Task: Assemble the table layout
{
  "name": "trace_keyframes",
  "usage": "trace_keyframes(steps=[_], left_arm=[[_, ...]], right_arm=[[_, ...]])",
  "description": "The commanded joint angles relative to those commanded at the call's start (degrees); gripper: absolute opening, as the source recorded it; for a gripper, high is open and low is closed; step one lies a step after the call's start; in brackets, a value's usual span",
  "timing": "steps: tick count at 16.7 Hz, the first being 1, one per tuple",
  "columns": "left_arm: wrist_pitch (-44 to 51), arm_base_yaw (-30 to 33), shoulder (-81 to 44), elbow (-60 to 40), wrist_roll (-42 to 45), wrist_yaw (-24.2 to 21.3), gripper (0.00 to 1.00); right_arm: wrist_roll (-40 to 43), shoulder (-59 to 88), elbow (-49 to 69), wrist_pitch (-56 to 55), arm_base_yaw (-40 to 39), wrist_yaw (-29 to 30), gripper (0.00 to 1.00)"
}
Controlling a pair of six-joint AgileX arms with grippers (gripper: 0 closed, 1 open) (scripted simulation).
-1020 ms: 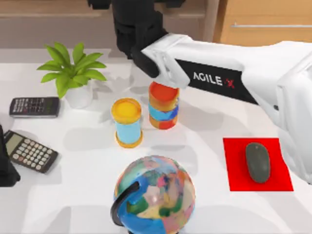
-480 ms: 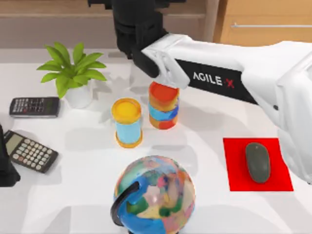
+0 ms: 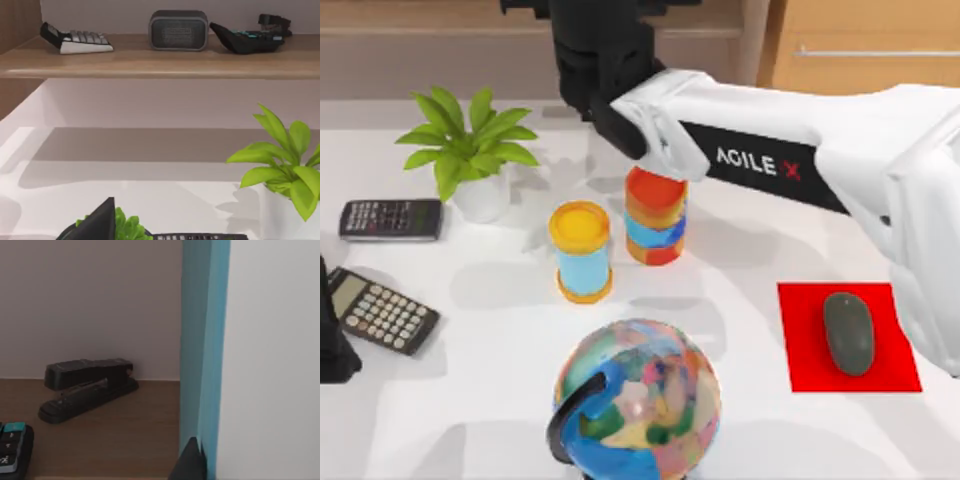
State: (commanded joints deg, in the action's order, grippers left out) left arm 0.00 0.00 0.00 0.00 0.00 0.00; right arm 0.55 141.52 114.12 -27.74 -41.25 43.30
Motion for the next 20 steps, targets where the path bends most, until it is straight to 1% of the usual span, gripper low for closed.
trace_keyframes(steps=[5,14,18,20], left_arm=[[0.00,0.00,0.00,0.00,0.00,0.00,1.00],[0.00,0.00,0.00,0.00,0.00,0.00,1.00],[0.00,0.00,0.00,0.00,0.00,0.00,1.00],[0.00,0.00,0.00,0.00,0.00,0.00,1.00]], right_arm=[[-0.09,-0.87,-0.93,-0.29,-0.53,0.27,0.00],[-0.19,-8.21,-11.01,-2.79,-3.28,2.95,0.00],[-0.29,-7.89,-10.79,-2.66,-2.94,2.80,0.00],[-1.16,-8.90,-11.79,-2.62,-2.59,1.58,0.00]])
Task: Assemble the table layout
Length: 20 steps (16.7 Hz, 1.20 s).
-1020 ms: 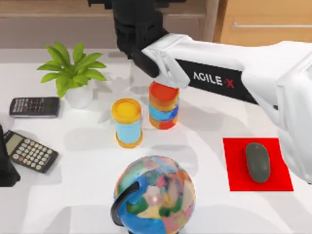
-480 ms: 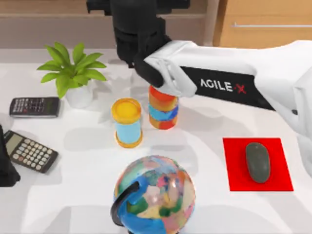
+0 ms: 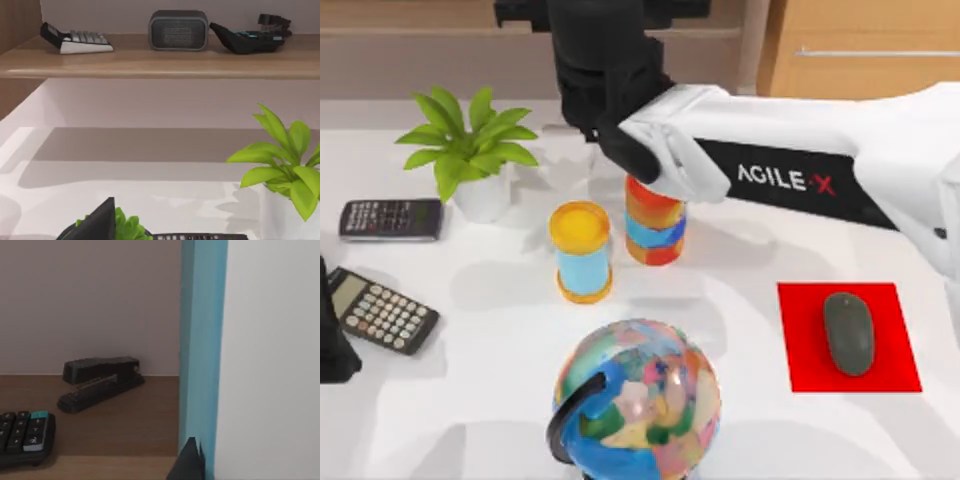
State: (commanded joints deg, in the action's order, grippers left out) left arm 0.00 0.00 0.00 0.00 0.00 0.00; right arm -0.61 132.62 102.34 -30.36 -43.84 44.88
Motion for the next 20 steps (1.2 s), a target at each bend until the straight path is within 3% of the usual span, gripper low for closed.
trace_keyframes(steps=[5,13,20], left_arm=[[0.00,0.00,0.00,0.00,0.00,0.00,1.00],[0.00,0.00,0.00,0.00,0.00,0.00,1.00],[0.00,0.00,0.00,0.00,0.00,0.00,1.00]], right_arm=[[-8.35,-8.96,-10.33,0.40,2.56,-11.67,0.00],[-30.37,-31.79,-40.17,0.83,9.15,-42.07,0.00],[-50.92,-46.83,-63.46,-0.16,23.45,-64.79,0.00]])
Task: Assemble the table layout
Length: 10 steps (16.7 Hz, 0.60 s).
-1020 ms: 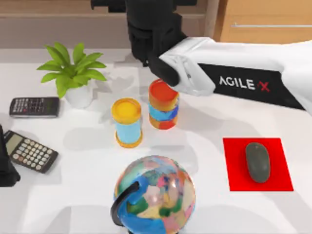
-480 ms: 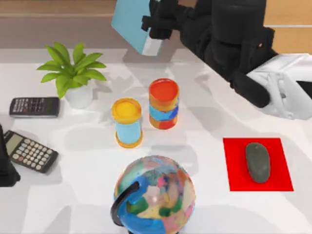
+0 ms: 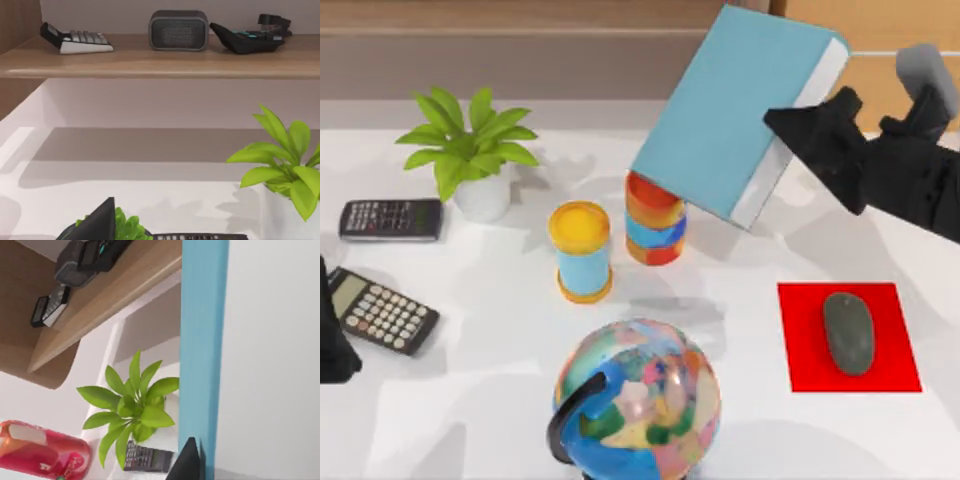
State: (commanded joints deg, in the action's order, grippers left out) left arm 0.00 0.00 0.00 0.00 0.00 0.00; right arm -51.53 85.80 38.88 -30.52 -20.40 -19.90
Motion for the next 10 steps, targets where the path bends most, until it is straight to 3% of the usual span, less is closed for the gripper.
trace_keyframes(steps=[5,10], left_arm=[[0.00,0.00,0.00,0.00,0.00,0.00,1.00],[0.00,0.00,0.00,0.00,0.00,0.00,1.00]], right_arm=[[-12.98,-1.27,-5.51,-2.28,18.22,-7.40,0.00],[-23.13,5.55,-1.57,-5.29,37.05,-8.58,0.00]])
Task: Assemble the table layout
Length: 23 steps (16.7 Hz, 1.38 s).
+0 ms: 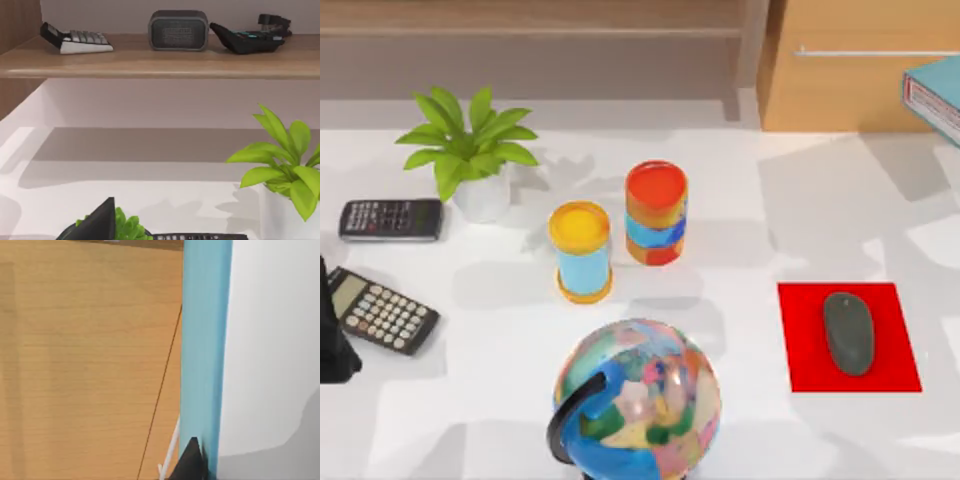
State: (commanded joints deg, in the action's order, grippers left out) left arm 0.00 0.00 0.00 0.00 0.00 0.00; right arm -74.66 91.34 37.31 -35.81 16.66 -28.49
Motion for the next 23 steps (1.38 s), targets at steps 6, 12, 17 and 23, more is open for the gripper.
trace_keyframes(steps=[6,12,17,23], left_arm=[[0.00,0.00,0.00,0.00,0.00,0.00,1.00],[0.00,0.00,0.00,0.00,0.00,0.00,1.00],[0.00,0.00,0.00,0.00,0.00,0.00,1.00],[0.00,0.00,0.00,0.00,0.00,0.00,1.00]], right_arm=[[-7.13,12.12,10.55,-3.30,12.17,1.40,0.00],[-8.52,16.55,14.20,-4.07,13.22,1.92,0.00],[-8.75,17.07,15.02,-3.95,12.57,2.12,0.00],[-9.17,21.84,20.61,-3.22,11.14,4.01,0.00]])
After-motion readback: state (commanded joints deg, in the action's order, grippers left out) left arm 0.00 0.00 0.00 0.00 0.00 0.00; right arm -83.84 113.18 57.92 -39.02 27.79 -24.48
